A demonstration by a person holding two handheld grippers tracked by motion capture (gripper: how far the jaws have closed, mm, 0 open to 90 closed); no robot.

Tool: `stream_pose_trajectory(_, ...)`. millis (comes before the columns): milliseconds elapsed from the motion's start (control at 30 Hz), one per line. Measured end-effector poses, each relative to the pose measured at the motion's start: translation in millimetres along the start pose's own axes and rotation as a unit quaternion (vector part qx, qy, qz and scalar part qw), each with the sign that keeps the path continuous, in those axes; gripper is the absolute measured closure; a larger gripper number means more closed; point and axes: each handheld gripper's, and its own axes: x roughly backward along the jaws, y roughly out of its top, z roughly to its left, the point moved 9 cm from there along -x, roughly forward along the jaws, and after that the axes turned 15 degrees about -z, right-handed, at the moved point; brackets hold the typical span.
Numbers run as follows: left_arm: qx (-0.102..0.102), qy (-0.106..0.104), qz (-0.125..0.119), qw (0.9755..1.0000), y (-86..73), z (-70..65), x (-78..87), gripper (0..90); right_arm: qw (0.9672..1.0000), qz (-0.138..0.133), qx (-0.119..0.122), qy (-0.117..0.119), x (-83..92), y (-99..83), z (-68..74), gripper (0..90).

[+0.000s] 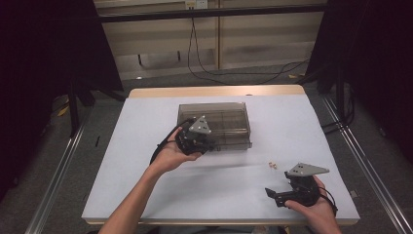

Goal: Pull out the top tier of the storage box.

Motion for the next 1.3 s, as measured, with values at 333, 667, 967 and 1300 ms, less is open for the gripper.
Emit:
stream_pose_trajectory(333,-0.007,-0.002,-0.004,1.0000,-0.8,-5.5,2.1,82.7,1.0000,0.000,0.000,-0.001,0.0,0.0,-0.1,7.1)
stream_pose_trajectory(667,-0.015,-0.009,-0.002,0.9998,-2.0,-14.1,5.2,83.7,1.0000,0.000,-0.001,0.000,-1.0,0.2,-0.2,7.1)
stream_pose_trajectory(967,-0.014,-0.016,-0.006,0.9997,-2.7,-17.6,8.7,84.9,1.0000,0.001,-0.004,-0.003,-1.4,0.2,-1.4,7.1)
stream_pose_trajectory(1300,-0.021,-0.025,-0.002,0.9995,-5.0,-21.9,12.3,85.2,1.0000,0.002,-0.007,-0.002,-3.3,0.4,-2.3,6.9)
